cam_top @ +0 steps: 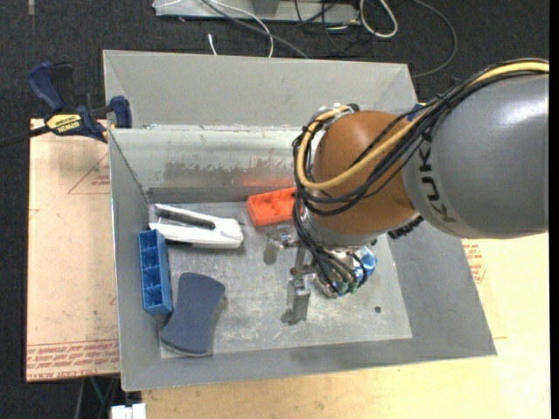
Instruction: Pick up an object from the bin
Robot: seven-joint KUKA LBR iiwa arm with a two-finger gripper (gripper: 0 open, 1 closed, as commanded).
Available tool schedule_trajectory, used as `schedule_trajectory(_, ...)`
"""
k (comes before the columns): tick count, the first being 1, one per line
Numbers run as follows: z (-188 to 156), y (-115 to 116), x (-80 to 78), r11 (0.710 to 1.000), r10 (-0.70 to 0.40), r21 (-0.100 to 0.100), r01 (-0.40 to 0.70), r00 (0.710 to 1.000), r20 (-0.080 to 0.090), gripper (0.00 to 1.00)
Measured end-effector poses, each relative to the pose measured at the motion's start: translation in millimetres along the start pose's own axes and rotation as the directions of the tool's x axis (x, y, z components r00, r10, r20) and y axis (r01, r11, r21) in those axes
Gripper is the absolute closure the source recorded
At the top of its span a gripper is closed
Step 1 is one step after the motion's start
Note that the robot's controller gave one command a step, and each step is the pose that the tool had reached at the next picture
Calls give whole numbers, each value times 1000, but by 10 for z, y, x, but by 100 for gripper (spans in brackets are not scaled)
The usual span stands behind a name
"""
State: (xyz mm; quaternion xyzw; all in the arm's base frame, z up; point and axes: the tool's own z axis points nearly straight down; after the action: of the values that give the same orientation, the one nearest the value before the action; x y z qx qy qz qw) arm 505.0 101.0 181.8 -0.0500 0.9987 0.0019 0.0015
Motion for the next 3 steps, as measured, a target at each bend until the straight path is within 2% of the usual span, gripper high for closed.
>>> schedule_trajectory(1, 244, 146, -148, 1000, 2, -2, -2, 1000, 6, 0)
schedule_trajectory(2, 205, -442, 109, 996, -91, 4, 91, 996, 8, 0)
schedule_trajectory(3, 722, -457, 19, 991, -133, -5, 133, 991, -3, 0)
